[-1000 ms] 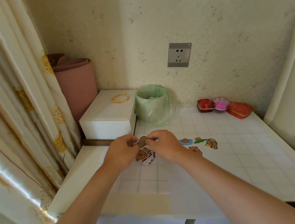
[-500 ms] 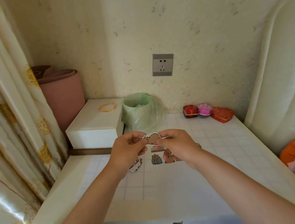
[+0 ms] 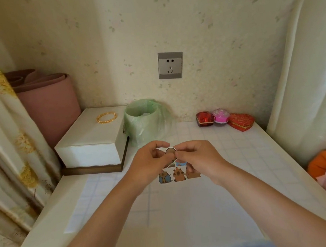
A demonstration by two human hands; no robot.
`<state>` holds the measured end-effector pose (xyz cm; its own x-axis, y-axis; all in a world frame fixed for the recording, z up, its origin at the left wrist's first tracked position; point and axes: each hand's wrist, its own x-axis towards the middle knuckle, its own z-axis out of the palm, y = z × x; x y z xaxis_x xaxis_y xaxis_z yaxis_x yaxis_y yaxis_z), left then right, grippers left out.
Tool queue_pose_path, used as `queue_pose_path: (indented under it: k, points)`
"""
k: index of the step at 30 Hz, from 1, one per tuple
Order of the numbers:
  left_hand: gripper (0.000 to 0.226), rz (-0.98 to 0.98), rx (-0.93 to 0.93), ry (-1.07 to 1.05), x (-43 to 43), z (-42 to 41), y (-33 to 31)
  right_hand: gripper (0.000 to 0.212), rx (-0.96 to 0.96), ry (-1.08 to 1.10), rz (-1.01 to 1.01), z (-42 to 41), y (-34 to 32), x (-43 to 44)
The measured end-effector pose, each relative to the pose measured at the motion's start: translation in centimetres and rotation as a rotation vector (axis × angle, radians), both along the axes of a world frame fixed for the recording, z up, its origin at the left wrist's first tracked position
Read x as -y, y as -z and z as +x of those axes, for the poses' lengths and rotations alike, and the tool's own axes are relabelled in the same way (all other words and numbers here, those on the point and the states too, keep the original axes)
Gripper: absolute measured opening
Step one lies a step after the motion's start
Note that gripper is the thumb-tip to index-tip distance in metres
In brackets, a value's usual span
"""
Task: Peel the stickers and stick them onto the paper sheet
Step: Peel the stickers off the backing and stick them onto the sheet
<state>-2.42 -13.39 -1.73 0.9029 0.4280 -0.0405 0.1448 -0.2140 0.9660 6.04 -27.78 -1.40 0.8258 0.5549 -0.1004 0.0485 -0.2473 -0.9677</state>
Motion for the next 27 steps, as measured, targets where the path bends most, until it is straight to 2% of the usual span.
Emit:
queue_pose_path:
  k: [4,7,10,13,20,27]
  points:
    - [0.012,-0.099,0.046,-0.090,0.0,0.7,0.2,0.011,-0.182,0.011,0.064,0.8,-0.2,-0.1]
    - [0.011,-0.159,0.018,-0.103,-0.4,0.8,0.1,0.012,-0.196,0.019,-0.007,1.4,0.1,-0.3]
    - [0.010,-0.123,-0.032,-0.046,-0.9,0.8,0.1,0.010,-0.162,-0.007,0.000,1.6,0.3,-0.6]
    - [0.009,-0.071,-0.045,-0.021,-1.0,0.8,0.0,0.009,-0.008,-0.024,-0.043,1.6,0.5,-0.9]
    - [0.004,0.018,-0.036,-0.079,-0.4,1.1,0.0,0.010,0.557,0.028,-0.206,1.6,1.6,-0.8]
    - [0.002,0.043,0.025,-0.048,-0.1,1.4,-0.3,0.009,0.555,0.010,-0.129,2.3,1.1,-0.4]
